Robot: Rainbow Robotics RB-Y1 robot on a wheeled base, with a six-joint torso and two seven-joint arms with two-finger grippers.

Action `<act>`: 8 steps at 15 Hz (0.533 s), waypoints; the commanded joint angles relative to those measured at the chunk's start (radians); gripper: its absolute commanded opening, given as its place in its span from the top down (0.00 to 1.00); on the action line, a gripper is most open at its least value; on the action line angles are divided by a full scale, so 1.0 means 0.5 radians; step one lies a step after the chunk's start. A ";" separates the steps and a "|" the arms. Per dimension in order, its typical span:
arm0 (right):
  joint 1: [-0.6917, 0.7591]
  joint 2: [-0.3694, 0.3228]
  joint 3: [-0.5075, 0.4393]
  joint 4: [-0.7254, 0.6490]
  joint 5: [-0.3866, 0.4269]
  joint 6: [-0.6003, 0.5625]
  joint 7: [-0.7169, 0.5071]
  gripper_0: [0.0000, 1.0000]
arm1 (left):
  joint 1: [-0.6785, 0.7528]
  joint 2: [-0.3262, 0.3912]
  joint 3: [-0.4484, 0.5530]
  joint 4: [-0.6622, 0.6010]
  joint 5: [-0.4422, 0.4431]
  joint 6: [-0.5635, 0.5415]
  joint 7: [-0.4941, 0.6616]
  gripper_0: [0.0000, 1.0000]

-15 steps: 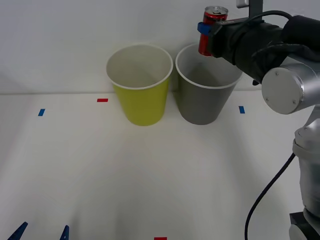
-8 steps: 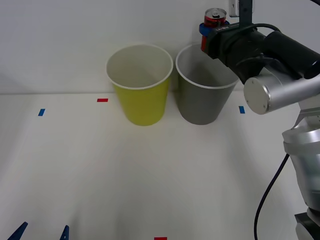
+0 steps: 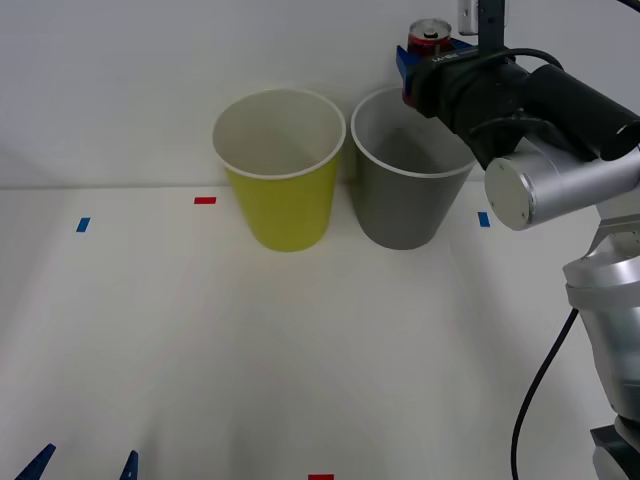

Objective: Put cans in the gray bin and PET bottles in the light green bin.

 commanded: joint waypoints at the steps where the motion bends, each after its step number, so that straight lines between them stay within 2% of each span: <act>1: 0.003 0.086 0.006 -0.003 -0.028 -0.001 -0.010 0.00 | 0.000 0.000 0.000 0.000 0.000 0.000 0.000 0.00; 4: 0.067 0.116 0.015 -0.076 0.008 -0.001 0.002 0.00 | 0.000 0.000 0.000 0.000 0.000 0.000 0.000 0.00; 8: 0.577 -0.028 0.110 -0.623 -0.010 -0.004 -0.023 0.00 | 0.000 0.000 0.000 0.000 0.000 0.000 0.000 0.00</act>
